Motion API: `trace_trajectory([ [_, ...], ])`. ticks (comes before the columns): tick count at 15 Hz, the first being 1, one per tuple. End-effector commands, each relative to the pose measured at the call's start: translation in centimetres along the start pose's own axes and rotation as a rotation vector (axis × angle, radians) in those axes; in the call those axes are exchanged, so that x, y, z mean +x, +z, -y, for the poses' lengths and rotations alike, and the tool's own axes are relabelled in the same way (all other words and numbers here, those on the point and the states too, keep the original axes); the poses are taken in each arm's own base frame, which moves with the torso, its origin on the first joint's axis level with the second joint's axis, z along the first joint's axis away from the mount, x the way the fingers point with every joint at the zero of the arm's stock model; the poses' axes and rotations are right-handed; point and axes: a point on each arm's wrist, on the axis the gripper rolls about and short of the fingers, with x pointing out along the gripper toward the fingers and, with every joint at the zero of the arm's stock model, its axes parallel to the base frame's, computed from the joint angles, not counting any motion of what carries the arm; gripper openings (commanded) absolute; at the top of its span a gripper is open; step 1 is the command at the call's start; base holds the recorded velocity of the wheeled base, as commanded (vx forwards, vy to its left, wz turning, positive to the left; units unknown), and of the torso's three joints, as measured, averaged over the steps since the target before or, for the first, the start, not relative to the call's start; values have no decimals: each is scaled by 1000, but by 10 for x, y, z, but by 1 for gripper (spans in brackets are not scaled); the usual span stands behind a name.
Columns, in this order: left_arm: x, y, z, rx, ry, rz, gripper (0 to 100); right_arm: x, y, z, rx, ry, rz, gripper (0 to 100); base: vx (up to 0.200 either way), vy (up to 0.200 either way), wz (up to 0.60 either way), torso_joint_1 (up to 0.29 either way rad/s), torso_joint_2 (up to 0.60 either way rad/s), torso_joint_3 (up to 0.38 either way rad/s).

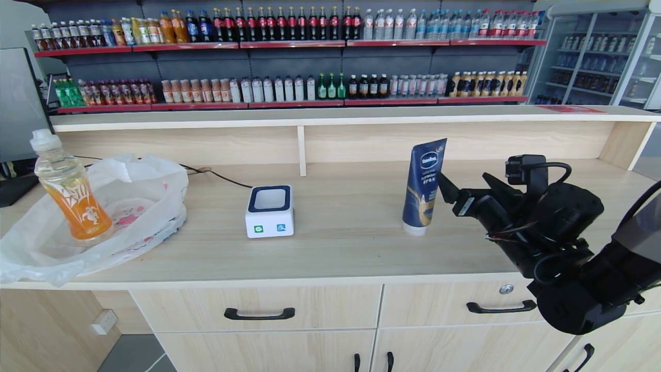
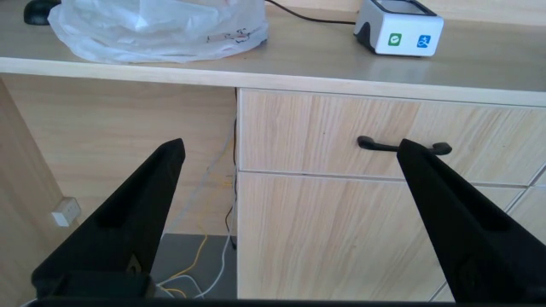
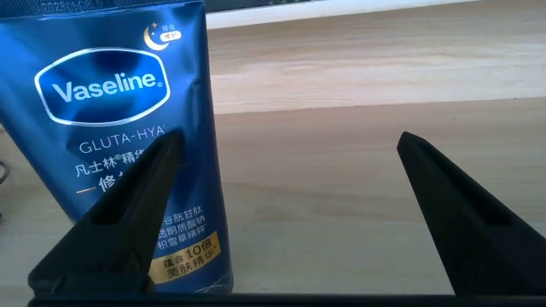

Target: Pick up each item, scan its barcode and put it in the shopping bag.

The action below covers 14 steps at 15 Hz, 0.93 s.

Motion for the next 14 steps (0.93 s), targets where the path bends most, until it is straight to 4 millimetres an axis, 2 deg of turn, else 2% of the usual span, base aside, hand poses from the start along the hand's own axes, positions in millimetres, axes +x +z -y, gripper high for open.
trace_trajectory([
  [1, 0, 0, 0, 0, 0, 1, 100, 1, -3, 4, -3, -10, -7, 100, 0, 0, 0, 0, 0, 0],
  [14, 0, 0, 0, 0, 0, -1, 100, 8, -18, 6, -8, 3, -37, 100, 0, 0, 0, 0, 0, 0],
])
